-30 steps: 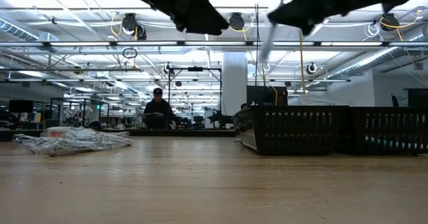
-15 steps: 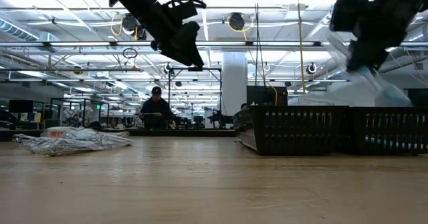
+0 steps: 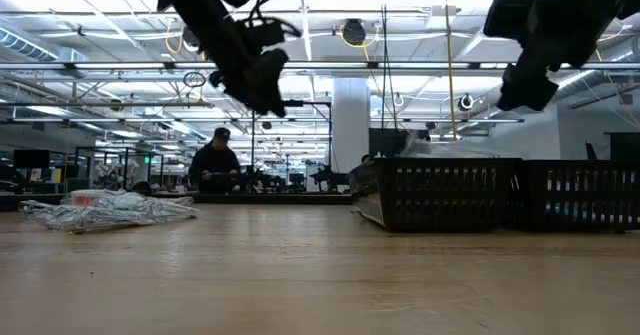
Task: Pick & Place Travel size toiletries
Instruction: Put the orange toothbrush into the bottom right black basket
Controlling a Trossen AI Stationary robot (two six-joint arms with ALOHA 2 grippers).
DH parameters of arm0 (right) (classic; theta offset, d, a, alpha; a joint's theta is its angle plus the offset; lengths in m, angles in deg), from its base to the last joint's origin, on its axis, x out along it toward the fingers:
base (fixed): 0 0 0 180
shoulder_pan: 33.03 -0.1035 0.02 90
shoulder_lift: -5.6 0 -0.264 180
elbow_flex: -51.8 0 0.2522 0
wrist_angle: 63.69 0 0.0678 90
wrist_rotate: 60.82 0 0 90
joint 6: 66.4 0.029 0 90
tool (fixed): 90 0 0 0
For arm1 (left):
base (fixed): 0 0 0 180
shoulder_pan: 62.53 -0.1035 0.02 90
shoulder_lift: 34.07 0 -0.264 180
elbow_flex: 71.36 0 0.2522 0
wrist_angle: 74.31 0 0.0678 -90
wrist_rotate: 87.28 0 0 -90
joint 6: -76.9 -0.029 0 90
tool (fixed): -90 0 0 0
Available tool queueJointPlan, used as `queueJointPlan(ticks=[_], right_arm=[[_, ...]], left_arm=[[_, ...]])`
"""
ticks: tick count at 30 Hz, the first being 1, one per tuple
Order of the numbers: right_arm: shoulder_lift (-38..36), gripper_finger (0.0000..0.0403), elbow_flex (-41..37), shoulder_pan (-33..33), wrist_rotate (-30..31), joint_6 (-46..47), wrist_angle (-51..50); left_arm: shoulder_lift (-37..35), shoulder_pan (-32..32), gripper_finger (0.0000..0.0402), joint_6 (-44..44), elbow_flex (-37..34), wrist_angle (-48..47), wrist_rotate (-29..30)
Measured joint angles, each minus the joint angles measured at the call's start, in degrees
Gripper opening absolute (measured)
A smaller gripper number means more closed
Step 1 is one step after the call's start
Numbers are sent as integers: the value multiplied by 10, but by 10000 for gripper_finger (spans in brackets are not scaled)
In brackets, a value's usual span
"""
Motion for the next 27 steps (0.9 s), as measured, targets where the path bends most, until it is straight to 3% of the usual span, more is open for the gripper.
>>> queueJointPlan(ticks=[10, 16, 20, 27], right_arm=[[0, 255, 0, -19, 64, -211, 209], [0, 247, 0, -10, 66, -312, 278], [0, 243, -4, -10, 66, -317, 286], [0, 244, -19, -10, 65, -317, 303]], left_arm=[[0, -55, 226, 230, 0, -264, 54], [0, -105, 205, 341, -10, -339, -13], [0, -137, 193, 358, -33, -353, -77], [1, -179, 177, 410, -76, -379, -127]])
